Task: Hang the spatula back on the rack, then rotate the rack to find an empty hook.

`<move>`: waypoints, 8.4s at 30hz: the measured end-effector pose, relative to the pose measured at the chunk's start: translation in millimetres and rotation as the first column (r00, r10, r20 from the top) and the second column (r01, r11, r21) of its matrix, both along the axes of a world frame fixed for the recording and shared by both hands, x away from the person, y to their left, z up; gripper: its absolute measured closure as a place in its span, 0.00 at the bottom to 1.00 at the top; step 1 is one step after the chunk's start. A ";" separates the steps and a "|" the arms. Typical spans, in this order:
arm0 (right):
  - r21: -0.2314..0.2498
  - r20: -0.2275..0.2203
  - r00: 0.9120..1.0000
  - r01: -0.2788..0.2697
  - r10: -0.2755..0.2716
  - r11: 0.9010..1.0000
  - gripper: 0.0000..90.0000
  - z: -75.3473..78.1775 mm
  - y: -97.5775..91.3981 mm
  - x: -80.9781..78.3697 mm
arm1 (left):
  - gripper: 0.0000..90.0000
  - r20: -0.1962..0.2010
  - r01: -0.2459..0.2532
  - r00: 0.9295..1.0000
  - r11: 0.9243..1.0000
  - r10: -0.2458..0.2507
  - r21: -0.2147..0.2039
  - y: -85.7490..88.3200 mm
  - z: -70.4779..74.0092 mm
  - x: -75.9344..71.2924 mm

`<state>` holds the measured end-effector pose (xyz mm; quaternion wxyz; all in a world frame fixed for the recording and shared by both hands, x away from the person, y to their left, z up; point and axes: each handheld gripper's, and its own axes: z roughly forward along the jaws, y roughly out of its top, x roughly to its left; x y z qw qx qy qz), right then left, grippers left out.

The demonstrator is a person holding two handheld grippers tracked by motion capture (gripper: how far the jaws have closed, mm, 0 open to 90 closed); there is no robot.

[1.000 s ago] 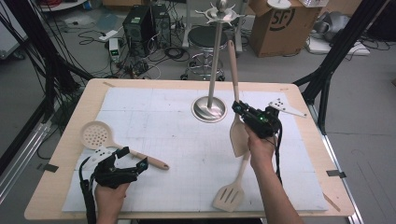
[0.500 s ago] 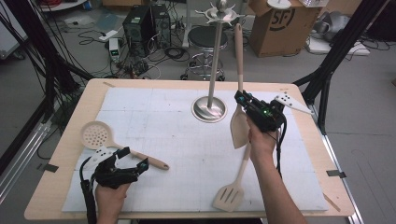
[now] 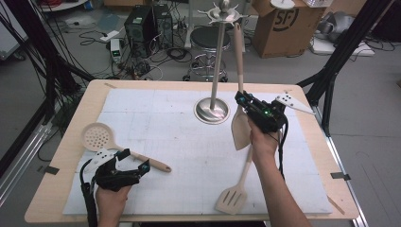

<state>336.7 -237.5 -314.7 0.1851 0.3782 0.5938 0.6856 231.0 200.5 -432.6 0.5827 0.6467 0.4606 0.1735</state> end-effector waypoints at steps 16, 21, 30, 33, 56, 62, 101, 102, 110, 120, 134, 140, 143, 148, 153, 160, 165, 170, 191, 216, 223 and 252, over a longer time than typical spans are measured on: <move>-0.097 -0.044 0.998 0.045 -0.050 0.994 0.87 0.1 11.2 17.6 | 0.03 0.010 -0.010 1.000 1.000 0.009 0.018 0.0 1.3 -1.3; -0.106 -0.048 0.997 0.049 -0.054 0.993 0.85 -1.3 12.8 18.9 | 0.03 0.010 -0.008 1.000 1.000 0.007 0.017 0.0 1.4 -1.3; -0.034 -0.051 0.998 0.039 -0.041 0.999 0.69 -0.3 7.0 19.8 | 0.03 0.013 -0.007 1.000 1.000 0.007 0.019 -0.6 1.6 -1.7; 0.016 -0.052 0.998 0.032 -0.031 0.999 0.66 -0.1 3.0 21.3 | 0.03 0.012 -0.009 1.000 1.000 0.009 0.019 -0.6 1.5 -1.6; 0.131 0.009 0.996 0.086 -0.088 0.988 0.65 62.1 4.8 54.7 | 0.03 0.015 -0.018 1.000 1.000 0.017 0.025 -0.7 1.1 -0.1; 0.141 0.032 0.996 0.081 -0.086 0.987 0.65 72.0 12.2 66.6 | 0.03 0.027 -0.021 0.999 0.999 0.020 0.031 -1.4 1.8 -1.2; 0.185 0.020 0.998 0.059 -0.064 0.981 1.00 92.9 26.8 107.1 | 0.03 0.033 -0.038 0.999 0.999 0.037 0.031 0.5 2.8 6.1; 0.184 0.021 0.998 0.053 -0.058 0.982 1.00 92.7 29.1 106.1 | 0.03 0.033 -0.039 0.999 0.999 0.038 0.031 1.4 2.9 6.3; 0.168 0.035 0.999 0.023 -0.029 0.986 1.00 92.5 51.2 99.2 | 0.03 0.040 -0.036 0.999 0.999 0.034 0.027 0.1 4.1 5.6; 0.148 0.038 0.999 -0.003 -0.003 0.989 1.00 96.8 79.9 96.5 | 0.03 0.037 -0.029 0.999 0.999 0.028 0.025 2.1 4.4 7.0; 0.146 0.031 0.999 0.034 -0.039 0.989 1.00 92.7 64.2 98.6 | 0.03 0.046 -0.062 0.997 0.998 0.062 -0.001 15.0 6.1 0.8; 0.204 0.023 0.995 0.093 -0.099 0.975 1.00 93.8 31.5 103.3 | 0.03 0.043 -0.049 0.998 0.999 0.048 0.007 11.8 5.3 2.0; 0.224 0.034 0.993 0.104 -0.114 0.969 1.00 98.3 22.8 105.0 | 0.03 0.032 -0.048 0.998 0.999 0.048 0.009 10.7 3.5 5.0; 0.209 0.053 0.994 0.086 -0.099 0.974 1.00 107.6 26.9 103.8 | 0.03 0.030 -0.051 0.998 0.999 0.051 0.008 10.8 3.3 5.9; 0.159 0.091 0.992 0.075 -0.090 0.984 1.00 113.7 41.6 93.9 | 0.03 0.028 -0.049 0.998 0.999 0.049 0.007 11.4 3.2 5.7; 0.110 0.112 0.990 0.075 -0.087 0.991 1.00 116.6 56.6 86.1 | 0.03 0.028 -0.039 0.999 0.999 0.039 0.008 9.1 3.5 6.6; 0.100 0.111 0.991 0.068 -0.079 0.993 1.00 117.8 66.7 85.6 | 0.03 0.029 -0.033 0.999 0.999 0.033 0.006 8.0 3.5 6.8; 0.115 0.096 0.992 0.070 -0.081 0.991 1.00 117.8 74.5 88.9 | 0.03 0.029 -0.031 0.999 1.000 0.031 0.000 8.0 3.6 7.4; 0.202 0.032 0.986 0.155 -0.165 0.967 1.00 99.3 32.1 98.0 | 0.03 0.033 -0.029 0.999 1.000 0.029 0.005 8.7 4.6 5.0; 0.129 0.097 0.986 0.119 -0.132 0.984 1.00 117.9 51.7 84.7 | 0.03 0.029 -0.020 0.999 1.000 0.020 0.005 4.8 4.7 2.9; 0.114 0.085 0.987 0.126 -0.136 0.985 1.00 114.4 47.5 81.8 | 0.03 0.030 -0.022 0.999 1.000 0.022 0.001 6.6 4.8 2.8; -0.090 -0.011 0.991 0.131 -0.133 0.987 0.49 39.0 -23.9 27.4 | 0.03 0.038 -0.023 0.999 1.000 0.023 0.000 6.0 5.4 -2.3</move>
